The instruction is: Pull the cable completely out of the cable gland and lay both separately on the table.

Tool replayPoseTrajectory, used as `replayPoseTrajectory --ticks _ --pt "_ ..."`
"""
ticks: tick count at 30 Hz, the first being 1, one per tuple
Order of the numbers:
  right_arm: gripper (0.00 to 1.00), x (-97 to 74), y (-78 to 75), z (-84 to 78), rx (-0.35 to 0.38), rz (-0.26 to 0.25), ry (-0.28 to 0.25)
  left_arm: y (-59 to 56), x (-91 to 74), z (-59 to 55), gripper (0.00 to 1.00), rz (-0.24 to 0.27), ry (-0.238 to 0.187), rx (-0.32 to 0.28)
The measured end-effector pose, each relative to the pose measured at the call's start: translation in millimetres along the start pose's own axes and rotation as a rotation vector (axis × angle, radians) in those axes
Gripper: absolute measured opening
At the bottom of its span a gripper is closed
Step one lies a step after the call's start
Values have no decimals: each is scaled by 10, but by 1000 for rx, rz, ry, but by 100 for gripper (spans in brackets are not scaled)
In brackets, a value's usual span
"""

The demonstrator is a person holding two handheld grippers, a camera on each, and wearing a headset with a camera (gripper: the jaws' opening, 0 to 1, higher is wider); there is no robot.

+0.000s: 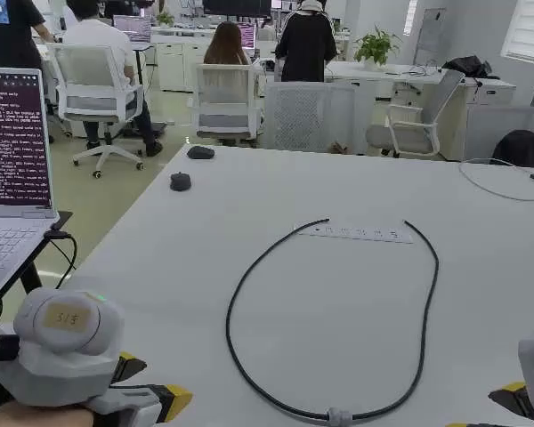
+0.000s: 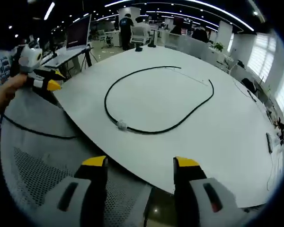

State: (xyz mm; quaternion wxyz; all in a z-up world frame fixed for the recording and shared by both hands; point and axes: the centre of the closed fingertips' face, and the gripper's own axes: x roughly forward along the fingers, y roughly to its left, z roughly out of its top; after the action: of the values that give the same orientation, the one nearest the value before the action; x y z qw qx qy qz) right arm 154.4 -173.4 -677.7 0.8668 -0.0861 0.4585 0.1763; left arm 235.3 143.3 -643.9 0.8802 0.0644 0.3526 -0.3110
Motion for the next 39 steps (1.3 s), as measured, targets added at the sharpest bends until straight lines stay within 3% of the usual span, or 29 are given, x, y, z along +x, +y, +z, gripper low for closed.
replayPoseTrajectory --ticks 39 --pt "50 10 16 -70 38 19 28 -62 18 -48 42 -25 27 9"
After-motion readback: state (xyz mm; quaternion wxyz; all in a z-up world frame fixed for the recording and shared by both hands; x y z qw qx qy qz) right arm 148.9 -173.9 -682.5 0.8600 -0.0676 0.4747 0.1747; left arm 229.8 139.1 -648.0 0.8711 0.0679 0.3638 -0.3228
